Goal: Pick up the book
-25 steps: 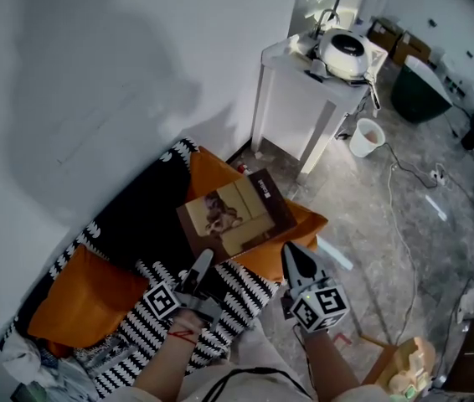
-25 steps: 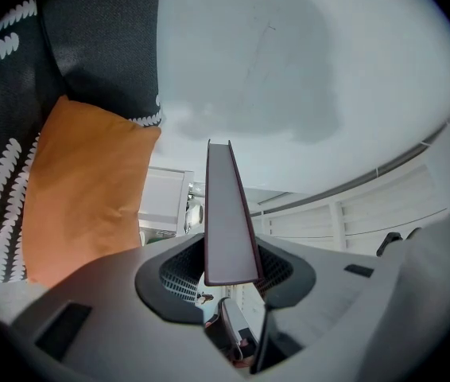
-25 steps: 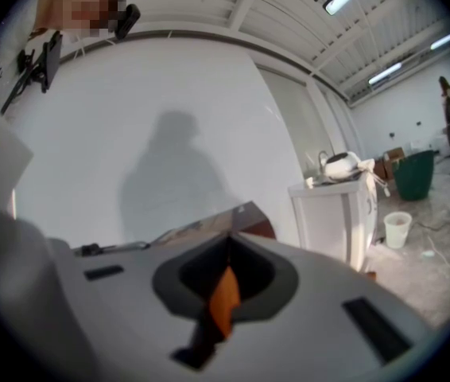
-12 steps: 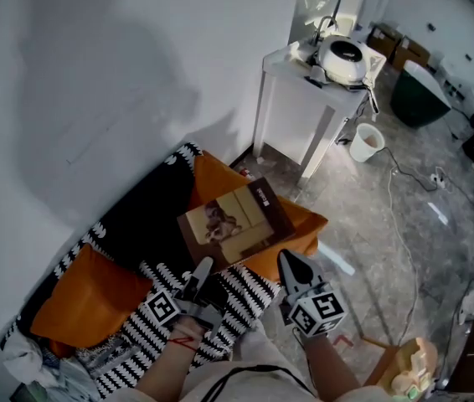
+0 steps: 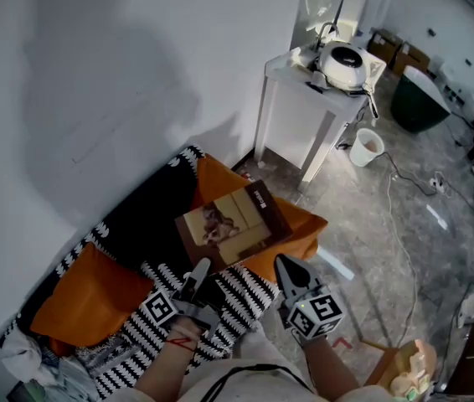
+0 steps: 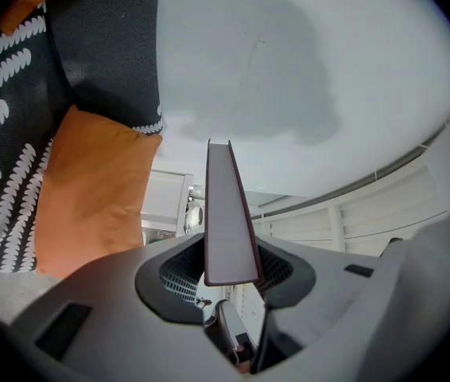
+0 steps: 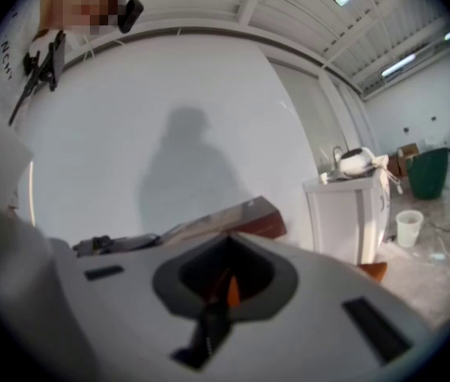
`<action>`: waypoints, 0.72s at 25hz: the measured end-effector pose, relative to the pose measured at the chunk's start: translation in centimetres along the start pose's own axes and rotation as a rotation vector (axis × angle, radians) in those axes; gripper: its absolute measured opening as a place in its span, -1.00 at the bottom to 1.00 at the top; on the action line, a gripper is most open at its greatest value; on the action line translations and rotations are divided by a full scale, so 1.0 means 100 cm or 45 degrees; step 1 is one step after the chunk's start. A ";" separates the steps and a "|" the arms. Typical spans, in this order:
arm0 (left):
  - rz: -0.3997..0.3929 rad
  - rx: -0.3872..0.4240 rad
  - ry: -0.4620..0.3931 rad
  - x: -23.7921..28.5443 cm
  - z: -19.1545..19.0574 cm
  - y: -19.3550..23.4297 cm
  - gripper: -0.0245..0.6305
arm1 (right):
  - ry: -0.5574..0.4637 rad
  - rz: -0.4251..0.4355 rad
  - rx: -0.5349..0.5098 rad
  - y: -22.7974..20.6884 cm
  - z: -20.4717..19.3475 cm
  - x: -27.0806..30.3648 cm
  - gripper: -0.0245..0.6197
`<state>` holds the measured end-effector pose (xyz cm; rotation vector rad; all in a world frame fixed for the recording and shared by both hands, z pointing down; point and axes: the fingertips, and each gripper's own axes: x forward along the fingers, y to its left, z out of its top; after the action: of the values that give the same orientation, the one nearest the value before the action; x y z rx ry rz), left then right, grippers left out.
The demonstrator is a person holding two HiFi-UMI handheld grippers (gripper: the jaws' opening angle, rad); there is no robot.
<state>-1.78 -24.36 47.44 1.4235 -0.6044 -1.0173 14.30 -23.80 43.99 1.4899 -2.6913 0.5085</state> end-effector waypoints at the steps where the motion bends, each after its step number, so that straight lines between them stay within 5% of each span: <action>1: 0.005 0.005 0.002 0.000 0.000 0.000 -0.41 | -0.002 0.000 0.002 -0.001 0.001 0.000 -0.89; 18: 0.036 -0.031 0.017 -0.015 -0.007 0.007 -0.41 | 0.070 -0.007 0.021 0.004 -0.018 -0.005 -0.89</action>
<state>-1.80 -22.83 48.39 1.3954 -0.5994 -0.9890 14.01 -22.63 45.52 1.4650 -2.6470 0.5643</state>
